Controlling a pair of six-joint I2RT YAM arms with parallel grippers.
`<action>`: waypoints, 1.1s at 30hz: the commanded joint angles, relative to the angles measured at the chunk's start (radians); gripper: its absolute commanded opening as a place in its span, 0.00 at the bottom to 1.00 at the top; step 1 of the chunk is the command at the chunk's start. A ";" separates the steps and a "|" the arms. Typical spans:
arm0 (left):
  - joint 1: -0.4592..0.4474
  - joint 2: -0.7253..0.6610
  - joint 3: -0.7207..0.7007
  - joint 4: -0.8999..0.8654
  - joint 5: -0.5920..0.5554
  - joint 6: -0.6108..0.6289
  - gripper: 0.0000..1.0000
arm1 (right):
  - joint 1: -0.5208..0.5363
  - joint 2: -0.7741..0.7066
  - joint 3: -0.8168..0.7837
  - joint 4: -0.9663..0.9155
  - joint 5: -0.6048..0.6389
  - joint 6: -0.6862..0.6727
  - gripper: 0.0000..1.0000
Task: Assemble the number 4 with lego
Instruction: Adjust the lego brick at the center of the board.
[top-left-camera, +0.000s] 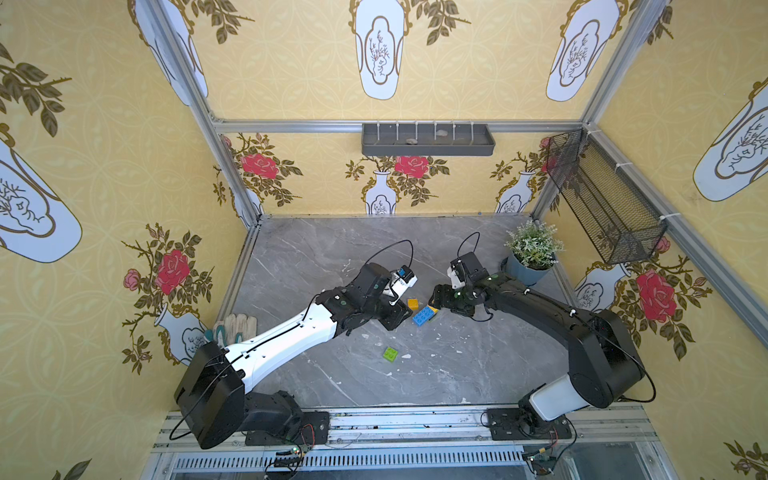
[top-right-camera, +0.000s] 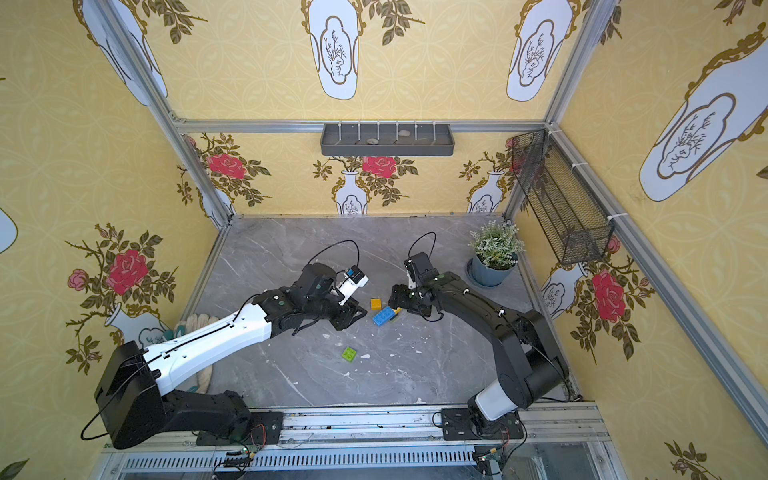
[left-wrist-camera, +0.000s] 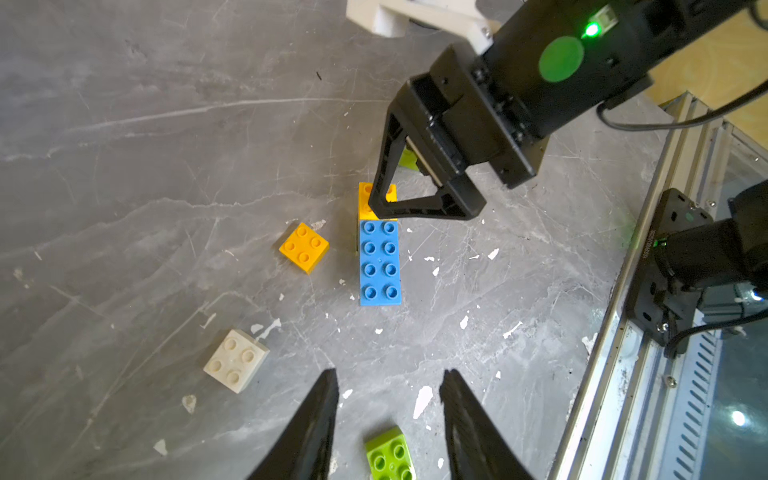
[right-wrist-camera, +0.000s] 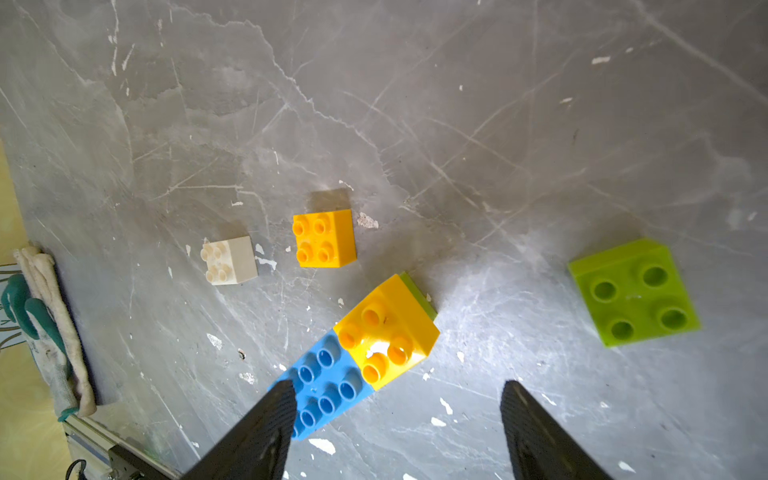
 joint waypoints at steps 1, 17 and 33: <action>0.001 -0.013 -0.035 0.075 -0.069 -0.145 0.37 | 0.001 0.038 0.057 -0.014 0.030 -0.043 0.77; 0.029 -0.077 -0.070 0.061 -0.084 -0.347 0.32 | -0.004 0.279 0.269 -0.184 0.157 -0.086 0.70; 0.056 -0.063 -0.052 0.041 -0.072 -0.329 0.32 | 0.033 0.191 0.173 -0.189 0.182 -0.014 0.70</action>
